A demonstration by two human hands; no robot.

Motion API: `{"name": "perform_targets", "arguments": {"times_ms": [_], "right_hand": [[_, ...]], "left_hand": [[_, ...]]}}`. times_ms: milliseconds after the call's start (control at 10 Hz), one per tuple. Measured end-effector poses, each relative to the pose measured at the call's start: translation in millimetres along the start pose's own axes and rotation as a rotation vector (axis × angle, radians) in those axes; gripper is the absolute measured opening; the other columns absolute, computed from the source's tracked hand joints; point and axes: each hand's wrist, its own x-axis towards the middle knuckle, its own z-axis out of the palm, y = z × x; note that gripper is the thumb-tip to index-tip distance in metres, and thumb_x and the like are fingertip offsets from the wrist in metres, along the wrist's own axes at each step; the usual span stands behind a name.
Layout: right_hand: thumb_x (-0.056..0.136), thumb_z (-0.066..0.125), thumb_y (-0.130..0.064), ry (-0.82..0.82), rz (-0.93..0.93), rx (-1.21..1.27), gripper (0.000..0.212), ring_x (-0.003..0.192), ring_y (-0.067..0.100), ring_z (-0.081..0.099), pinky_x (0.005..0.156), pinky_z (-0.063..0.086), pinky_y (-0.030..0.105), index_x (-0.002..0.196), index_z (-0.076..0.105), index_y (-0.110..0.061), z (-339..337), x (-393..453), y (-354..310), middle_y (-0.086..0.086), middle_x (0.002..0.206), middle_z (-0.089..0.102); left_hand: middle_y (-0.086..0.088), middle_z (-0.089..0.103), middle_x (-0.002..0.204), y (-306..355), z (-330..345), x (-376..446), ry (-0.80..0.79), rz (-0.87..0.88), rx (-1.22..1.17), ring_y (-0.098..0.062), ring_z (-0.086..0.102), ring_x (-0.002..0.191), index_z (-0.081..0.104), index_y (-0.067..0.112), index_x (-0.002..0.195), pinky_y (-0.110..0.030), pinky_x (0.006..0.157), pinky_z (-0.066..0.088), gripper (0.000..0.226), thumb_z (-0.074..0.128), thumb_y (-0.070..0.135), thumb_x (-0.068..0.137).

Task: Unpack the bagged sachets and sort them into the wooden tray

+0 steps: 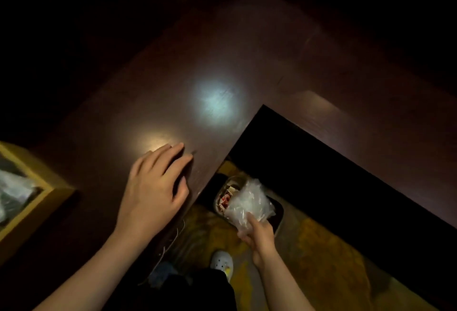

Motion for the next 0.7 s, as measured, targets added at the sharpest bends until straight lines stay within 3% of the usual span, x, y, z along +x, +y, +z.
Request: {"name": "perform_targets", "arguments": {"times_ms": [200, 300, 400, 500, 600, 700], "right_hand": [[0.09, 0.062, -0.025, 0.04, 0.225, 0.058, 0.023, 0.077, 0.028, 0.069, 0.053, 0.058, 0.03, 0.107, 0.055, -0.011, -8.5, 56.4, 34.0, 0.016, 0.096, 0.07], [0.086, 0.063, -0.042, 0.048, 0.276, 0.035, 0.039, 0.087, 0.031, 0.067, 0.063, 0.06, 0.038, 0.111, 0.051, -0.015, -15.7, 71.3, 44.2, 0.013, 0.107, 0.064], [0.073, 0.069, -0.059, 0.146, 0.249, -0.11, 0.071, 0.096, 0.039, 0.063, 0.078, 0.057, 0.053, 0.12, 0.053, -0.008, -37.2, 93.9, 57.0, 0.016, 0.109, 0.063], [0.086, 0.063, -0.039, 0.245, 0.031, -0.221, 0.048, 0.087, 0.031, 0.064, 0.084, 0.054, 0.05, 0.118, 0.059, -0.004, -42.9, 75.7, 29.6, 0.009, 0.093, 0.066], [0.092, 0.057, -0.015, 0.146, -0.382, -0.244, 0.012, 0.079, 0.024, 0.065, 0.07, 0.053, 0.029, 0.102, 0.064, -0.015, -31.6, 17.4, -49.3, 0.007, 0.089, 0.065], [0.092, 0.054, -0.006, 0.099, -0.767, -0.147, 0.021, 0.068, 0.01, 0.061, 0.064, 0.051, 0.018, 0.09, 0.065, -0.024, -24.4, -69.7, -137.6, 0.004, 0.084, 0.064]], "left_hand": [[0.0, 0.054, 0.135, -1.5, 4.6, -0.6, 0.041, 0.002, -0.008, -0.022, 0.046, 0.128, 0.058, 0.022, 0.123, -0.042, 0.104, 0.032, 0.043, 0.047, 0.028, 0.082], [0.0, 0.054, 0.135, -1.9, 6.7, 0.0, 0.066, 0.013, -0.005, -0.022, 0.045, 0.128, 0.058, 0.021, 0.123, -0.042, 0.105, 0.032, 0.043, 0.046, 0.028, 0.082], [0.001, 0.053, 0.136, -1.2, 7.2, -0.4, 0.067, 0.016, -0.004, -0.022, 0.045, 0.128, 0.057, 0.021, 0.123, -0.043, 0.104, 0.033, 0.043, 0.047, 0.028, 0.083], [0.0, 0.053, 0.136, -0.7, 6.4, 0.0, 0.061, 0.016, -0.001, -0.022, 0.045, 0.128, 0.057, 0.021, 0.123, -0.042, 0.105, 0.032, 0.043, 0.047, 0.028, 0.082], [0.0, 0.053, 0.136, -1.6, 8.2, -1.0, 0.077, 0.023, 0.015, -0.023, 0.045, 0.128, 0.058, 0.02, 0.123, -0.041, 0.105, 0.031, 0.043, 0.047, 0.028, 0.082], [0.0, 0.053, 0.137, 0.5, 4.5, -0.4, 0.048, 0.003, 0.01, -0.023, 0.045, 0.129, 0.057, 0.02, 0.124, -0.041, 0.105, 0.031, 0.043, 0.046, 0.029, 0.083]]}}
